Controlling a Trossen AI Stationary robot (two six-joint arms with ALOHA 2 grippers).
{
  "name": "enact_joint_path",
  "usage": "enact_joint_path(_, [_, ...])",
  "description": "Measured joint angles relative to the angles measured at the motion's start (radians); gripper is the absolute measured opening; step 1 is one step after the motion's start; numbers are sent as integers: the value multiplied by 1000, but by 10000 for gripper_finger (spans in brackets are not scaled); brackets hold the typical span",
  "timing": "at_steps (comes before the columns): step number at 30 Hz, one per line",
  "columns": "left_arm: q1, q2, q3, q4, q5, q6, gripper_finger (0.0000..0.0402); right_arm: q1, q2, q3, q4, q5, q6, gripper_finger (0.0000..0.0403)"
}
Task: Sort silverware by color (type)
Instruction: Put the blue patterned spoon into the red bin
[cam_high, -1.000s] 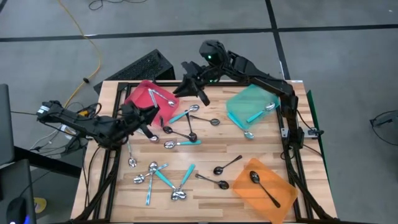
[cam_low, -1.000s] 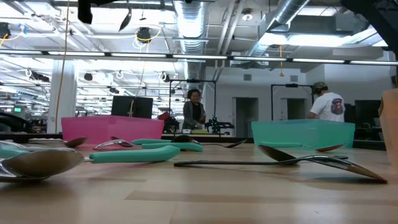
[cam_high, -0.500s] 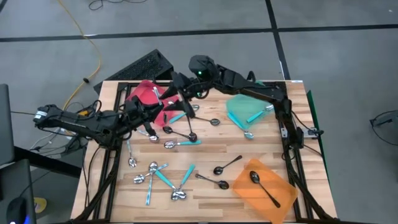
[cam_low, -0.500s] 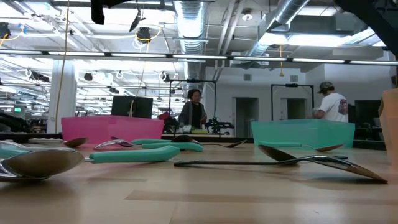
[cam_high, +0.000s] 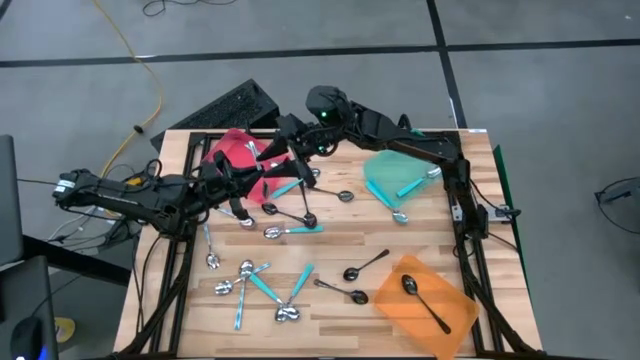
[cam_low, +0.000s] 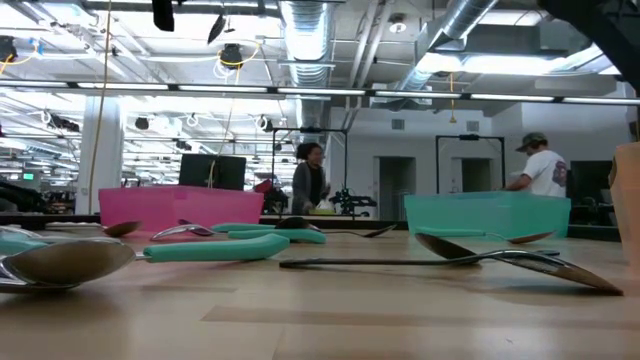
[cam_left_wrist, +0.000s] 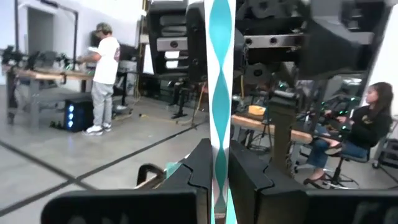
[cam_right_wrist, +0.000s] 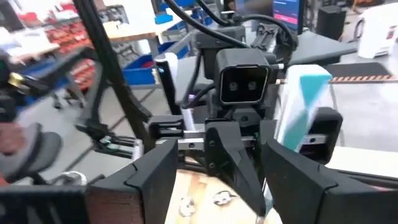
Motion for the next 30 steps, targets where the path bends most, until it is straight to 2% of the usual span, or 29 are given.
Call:
enact_joint_path(10, [-1,0,0,69,10,69,14,-34,-25,0,-58,-26,16,254])
enact_joint_path(15, [0,11,0,60,19,68,14,-29,0,-5,13,-25,-5,254])
enact_joint_path(19, [0,15,0,60,34,60,14,-2,35,-3,59,19,-39,254])
enact_joint_path(30, [4,16,0,51,44,57,14,17,67,-5,93,-2,16,246])
